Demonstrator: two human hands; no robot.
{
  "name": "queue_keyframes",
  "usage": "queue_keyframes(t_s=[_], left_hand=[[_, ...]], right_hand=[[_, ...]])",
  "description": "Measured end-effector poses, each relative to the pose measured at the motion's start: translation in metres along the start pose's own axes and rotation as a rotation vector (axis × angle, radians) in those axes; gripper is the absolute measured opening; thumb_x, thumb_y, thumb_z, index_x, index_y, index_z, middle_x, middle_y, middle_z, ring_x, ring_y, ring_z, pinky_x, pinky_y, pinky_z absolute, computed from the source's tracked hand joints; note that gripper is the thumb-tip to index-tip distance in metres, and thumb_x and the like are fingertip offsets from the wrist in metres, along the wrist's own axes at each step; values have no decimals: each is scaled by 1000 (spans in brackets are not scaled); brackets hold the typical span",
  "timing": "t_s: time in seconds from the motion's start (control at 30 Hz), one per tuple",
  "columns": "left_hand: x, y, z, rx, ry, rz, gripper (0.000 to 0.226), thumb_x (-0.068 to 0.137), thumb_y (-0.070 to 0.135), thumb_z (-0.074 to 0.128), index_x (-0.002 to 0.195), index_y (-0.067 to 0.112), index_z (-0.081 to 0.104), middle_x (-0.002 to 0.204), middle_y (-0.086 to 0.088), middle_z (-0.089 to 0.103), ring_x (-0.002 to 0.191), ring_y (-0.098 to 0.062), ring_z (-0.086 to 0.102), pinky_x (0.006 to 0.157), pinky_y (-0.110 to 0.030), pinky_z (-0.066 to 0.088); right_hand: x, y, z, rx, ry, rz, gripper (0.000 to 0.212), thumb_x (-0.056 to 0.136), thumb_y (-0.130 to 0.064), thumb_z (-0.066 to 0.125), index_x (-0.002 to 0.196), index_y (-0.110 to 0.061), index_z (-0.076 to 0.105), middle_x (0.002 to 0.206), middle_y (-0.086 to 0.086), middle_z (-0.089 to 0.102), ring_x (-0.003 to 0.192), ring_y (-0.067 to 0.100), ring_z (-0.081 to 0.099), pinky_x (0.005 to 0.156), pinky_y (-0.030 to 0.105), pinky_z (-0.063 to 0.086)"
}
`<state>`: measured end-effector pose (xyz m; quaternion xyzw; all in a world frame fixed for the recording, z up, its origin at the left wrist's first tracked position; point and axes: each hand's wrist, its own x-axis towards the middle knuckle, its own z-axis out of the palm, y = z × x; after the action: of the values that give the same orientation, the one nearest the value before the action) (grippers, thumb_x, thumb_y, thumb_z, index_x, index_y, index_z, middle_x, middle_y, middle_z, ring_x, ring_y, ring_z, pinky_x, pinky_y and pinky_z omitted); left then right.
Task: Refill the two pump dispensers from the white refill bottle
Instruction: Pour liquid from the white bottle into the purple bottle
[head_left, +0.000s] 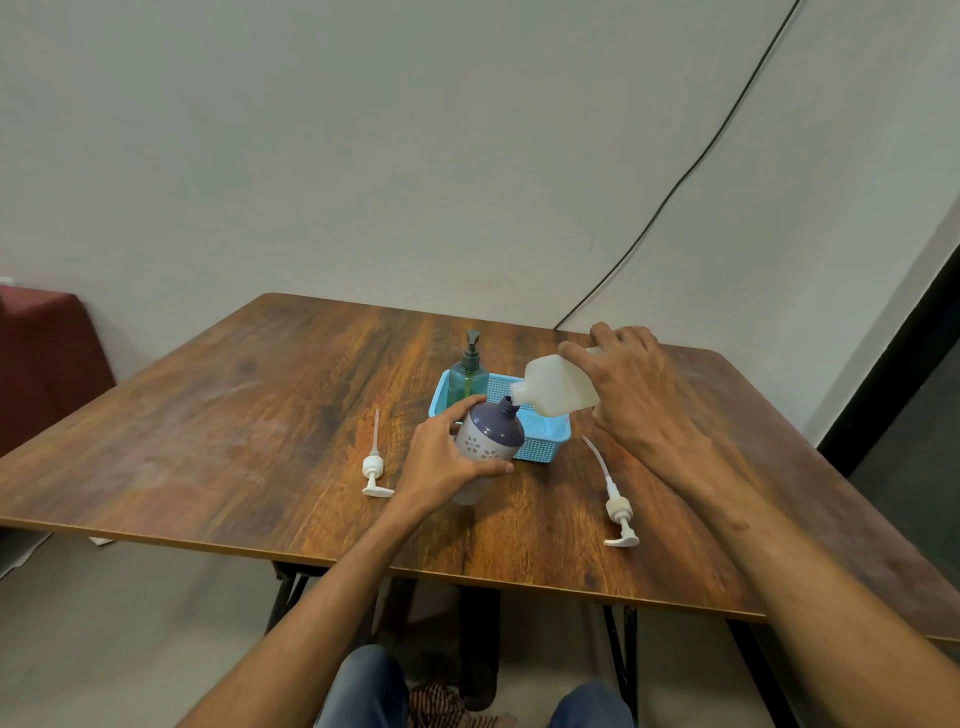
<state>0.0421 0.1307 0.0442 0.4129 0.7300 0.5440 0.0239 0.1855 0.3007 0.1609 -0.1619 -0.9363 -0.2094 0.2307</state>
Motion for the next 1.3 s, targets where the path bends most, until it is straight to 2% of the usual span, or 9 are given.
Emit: queue_keyframes(t_s=[0.5, 0.63, 1.0, 1.3], left_hand=[[0, -5, 1, -18, -9, -2, 90, 62, 40, 93, 140, 24, 51, 133, 5, 61, 117, -9, 57, 101, -30, 51], [1, -6, 0, -23, -15, -5, 92, 61, 42, 93, 141, 23, 51, 134, 5, 60, 119, -10, 57, 103, -34, 51], [2, -3, 0, -26, -11, 1, 93, 61, 41, 93, 142, 21, 51, 133, 4, 61, 118, -10, 58, 102, -36, 52], [3, -4, 1, -22, -11, 10, 91, 62, 42, 93, 141, 21, 52, 132, 5, 62, 117, -8, 58, 101, -29, 52]], right_hand=[[0, -2, -2, 11, 43, -6, 62, 62, -9, 85, 119, -19, 62, 108, 16, 59, 92, 38, 56, 88, 49, 46], [0, -2, -3, 15, 48, -12, 63, 57, -9, 86, 116, -18, 63, 104, 17, 59, 88, 38, 57, 85, 49, 47], [1, -1, -5, 16, 36, -11, 66, 63, -13, 88, 122, -18, 61, 113, 18, 59, 97, 38, 57, 91, 50, 45], [2, 0, -5, -1, 26, -14, 66, 63, -10, 87, 123, -20, 60, 113, 16, 59, 96, 37, 56, 91, 50, 45]])
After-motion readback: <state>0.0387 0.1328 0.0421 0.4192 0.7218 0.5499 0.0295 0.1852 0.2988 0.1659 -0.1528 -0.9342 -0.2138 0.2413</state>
